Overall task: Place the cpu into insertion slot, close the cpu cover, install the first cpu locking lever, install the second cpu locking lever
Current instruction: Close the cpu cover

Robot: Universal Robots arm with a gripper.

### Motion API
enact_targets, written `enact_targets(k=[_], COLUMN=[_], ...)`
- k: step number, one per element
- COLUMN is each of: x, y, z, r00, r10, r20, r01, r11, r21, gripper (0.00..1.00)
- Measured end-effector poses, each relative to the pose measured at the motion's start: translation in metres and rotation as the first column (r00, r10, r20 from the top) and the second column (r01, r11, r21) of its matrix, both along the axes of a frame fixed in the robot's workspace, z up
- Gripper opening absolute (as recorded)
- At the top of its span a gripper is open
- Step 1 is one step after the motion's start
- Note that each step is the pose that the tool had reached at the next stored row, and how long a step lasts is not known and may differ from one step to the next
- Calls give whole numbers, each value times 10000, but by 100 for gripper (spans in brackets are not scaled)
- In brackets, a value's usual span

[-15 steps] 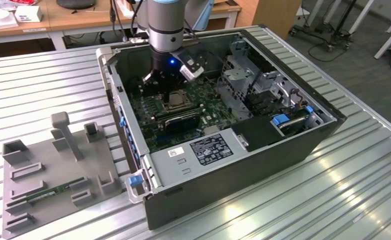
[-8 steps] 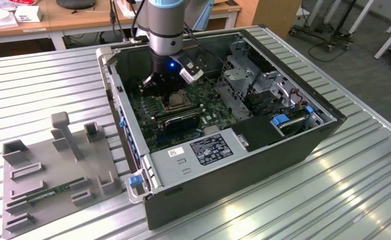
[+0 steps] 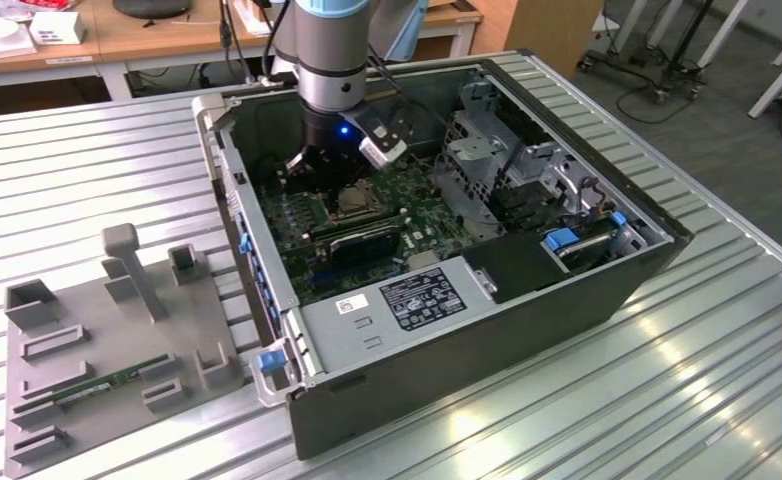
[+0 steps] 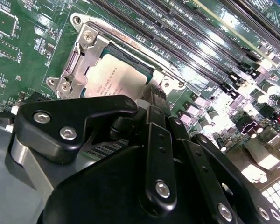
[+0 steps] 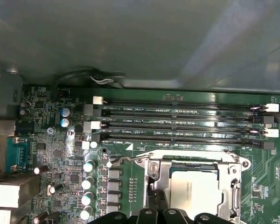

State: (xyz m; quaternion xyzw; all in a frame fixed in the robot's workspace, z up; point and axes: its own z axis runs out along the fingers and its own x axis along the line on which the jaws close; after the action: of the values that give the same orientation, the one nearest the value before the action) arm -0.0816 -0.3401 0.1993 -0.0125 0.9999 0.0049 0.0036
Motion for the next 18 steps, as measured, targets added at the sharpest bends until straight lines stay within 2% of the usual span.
enact_targets(k=[18], x=[2], y=[3], z=[3], r00=[10000], r10=[0], r20=[9], r01=[0], r11=[10000], r21=[12], gripper=[11])
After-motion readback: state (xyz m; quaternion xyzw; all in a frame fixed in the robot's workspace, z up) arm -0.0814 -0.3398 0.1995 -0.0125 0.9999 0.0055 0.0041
